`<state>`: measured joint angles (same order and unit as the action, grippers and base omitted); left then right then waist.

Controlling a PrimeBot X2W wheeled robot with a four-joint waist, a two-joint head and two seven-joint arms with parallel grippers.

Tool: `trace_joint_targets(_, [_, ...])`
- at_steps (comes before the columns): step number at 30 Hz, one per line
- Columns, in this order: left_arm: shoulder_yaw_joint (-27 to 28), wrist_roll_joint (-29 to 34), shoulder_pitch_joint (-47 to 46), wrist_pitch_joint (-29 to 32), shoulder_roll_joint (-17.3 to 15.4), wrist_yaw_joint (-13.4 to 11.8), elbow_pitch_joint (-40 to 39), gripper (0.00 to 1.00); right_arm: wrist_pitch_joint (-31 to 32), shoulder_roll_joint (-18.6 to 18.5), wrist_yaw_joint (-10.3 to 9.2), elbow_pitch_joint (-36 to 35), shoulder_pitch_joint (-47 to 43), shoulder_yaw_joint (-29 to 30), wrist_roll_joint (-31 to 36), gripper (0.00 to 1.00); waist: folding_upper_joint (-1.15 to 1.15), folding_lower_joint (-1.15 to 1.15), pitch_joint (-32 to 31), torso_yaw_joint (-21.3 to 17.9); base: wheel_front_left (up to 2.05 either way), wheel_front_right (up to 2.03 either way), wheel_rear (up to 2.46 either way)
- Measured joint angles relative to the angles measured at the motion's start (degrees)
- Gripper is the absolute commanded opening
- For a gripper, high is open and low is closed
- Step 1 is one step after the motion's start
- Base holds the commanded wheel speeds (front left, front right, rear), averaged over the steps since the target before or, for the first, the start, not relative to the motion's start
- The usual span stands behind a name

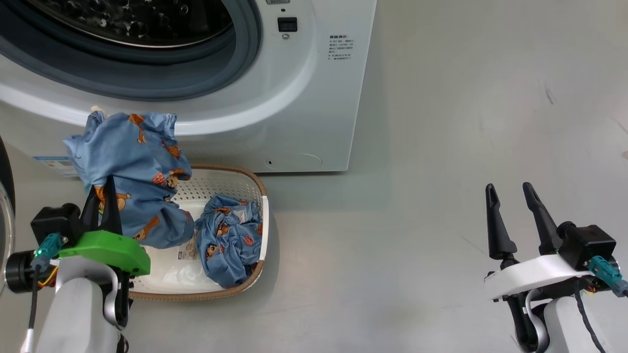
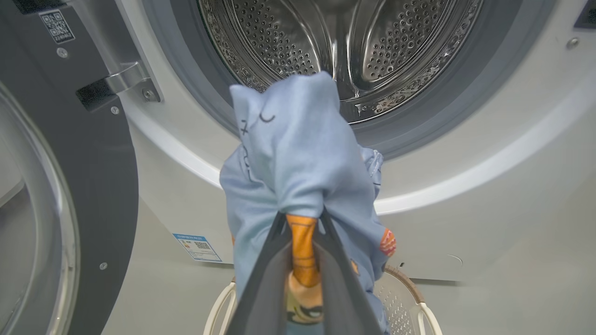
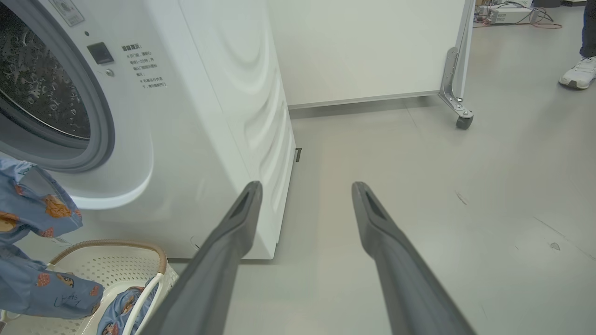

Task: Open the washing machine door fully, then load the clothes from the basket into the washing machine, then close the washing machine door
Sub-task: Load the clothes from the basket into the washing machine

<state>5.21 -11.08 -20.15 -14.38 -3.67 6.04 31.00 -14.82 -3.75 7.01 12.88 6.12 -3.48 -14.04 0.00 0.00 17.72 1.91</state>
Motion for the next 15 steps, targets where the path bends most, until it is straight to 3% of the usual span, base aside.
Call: trace_joint_targets(15, [1.20,0.68,9.56,0.00,0.52,0.08,-8.66,0.00,0.00,0.20,0.00,0.68,-3.64,-1.48,-0.41,1.00,0.00,0.00,-7.94,-1.61,0.00,0.00,0.00])
